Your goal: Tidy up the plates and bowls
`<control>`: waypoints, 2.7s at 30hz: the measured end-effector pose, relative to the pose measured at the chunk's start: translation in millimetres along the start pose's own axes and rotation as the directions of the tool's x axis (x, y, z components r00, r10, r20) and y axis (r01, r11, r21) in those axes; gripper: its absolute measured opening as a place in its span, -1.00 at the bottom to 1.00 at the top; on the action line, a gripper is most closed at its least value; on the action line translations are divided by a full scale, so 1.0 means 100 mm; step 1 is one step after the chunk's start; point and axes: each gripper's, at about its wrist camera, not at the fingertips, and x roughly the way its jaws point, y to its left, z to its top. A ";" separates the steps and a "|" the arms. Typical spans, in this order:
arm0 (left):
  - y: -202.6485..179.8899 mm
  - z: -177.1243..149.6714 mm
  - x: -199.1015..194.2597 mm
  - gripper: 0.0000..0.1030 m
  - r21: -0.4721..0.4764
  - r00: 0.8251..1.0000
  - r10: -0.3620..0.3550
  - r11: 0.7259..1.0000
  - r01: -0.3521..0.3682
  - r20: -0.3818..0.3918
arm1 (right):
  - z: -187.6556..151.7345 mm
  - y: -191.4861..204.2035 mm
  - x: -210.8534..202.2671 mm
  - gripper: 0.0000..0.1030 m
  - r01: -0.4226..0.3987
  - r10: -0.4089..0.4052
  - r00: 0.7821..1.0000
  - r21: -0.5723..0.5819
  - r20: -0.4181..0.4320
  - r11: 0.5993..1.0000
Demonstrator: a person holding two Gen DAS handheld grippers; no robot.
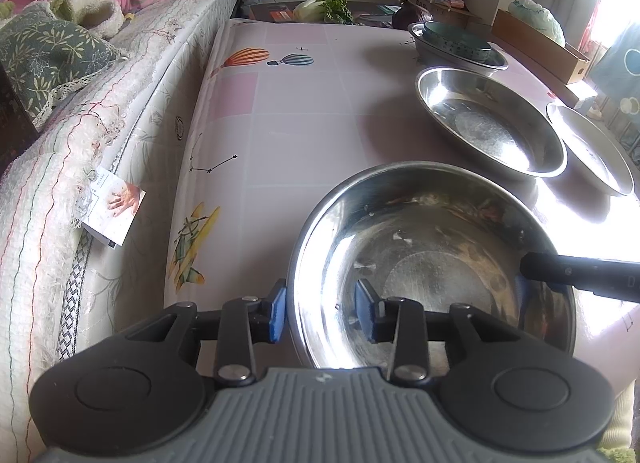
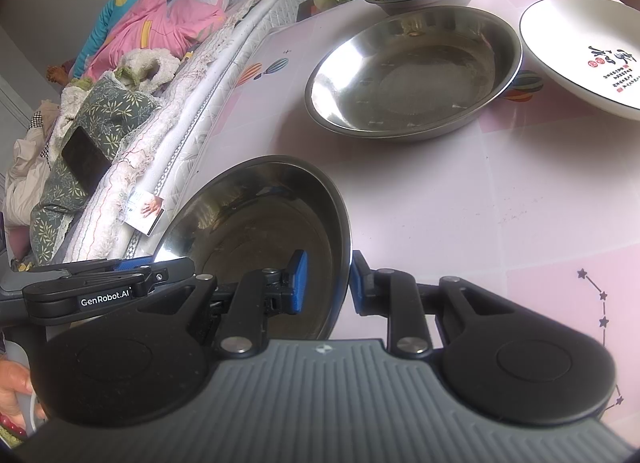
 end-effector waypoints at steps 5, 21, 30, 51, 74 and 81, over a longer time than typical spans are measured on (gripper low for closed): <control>0.00 0.00 0.00 -0.29 0.000 1.000 0.000 1.000 0.000 0.000 | 0.00 0.00 0.00 -0.56 0.000 0.000 1.000 0.001 0.000 1.000; 0.00 0.00 0.00 -0.27 0.001 1.000 0.000 1.000 0.000 0.000 | 0.00 -0.01 0.00 -0.56 -0.001 0.001 1.000 0.001 0.000 1.000; -0.02 0.00 0.00 -0.27 0.001 1.000 0.000 1.000 0.000 -0.001 | 0.00 0.00 0.00 -0.55 0.001 -0.001 1.000 0.002 -0.001 1.000; -0.09 -0.01 -0.01 -0.20 0.010 1.000 -0.014 1.000 0.014 0.001 | 0.00 -0.02 -0.03 -0.50 0.009 -0.009 1.000 0.010 0.005 1.000; -0.10 0.00 -0.04 -0.17 0.014 0.999 -0.044 0.999 0.044 -0.003 | 0.02 -0.05 -0.07 -0.49 0.024 -0.024 1.000 0.019 0.015 1.000; -0.10 -0.01 -0.04 -0.17 0.014 0.999 -0.046 0.999 0.046 -0.003 | 0.02 -0.07 -0.08 -0.49 0.026 -0.026 1.000 0.020 0.016 0.999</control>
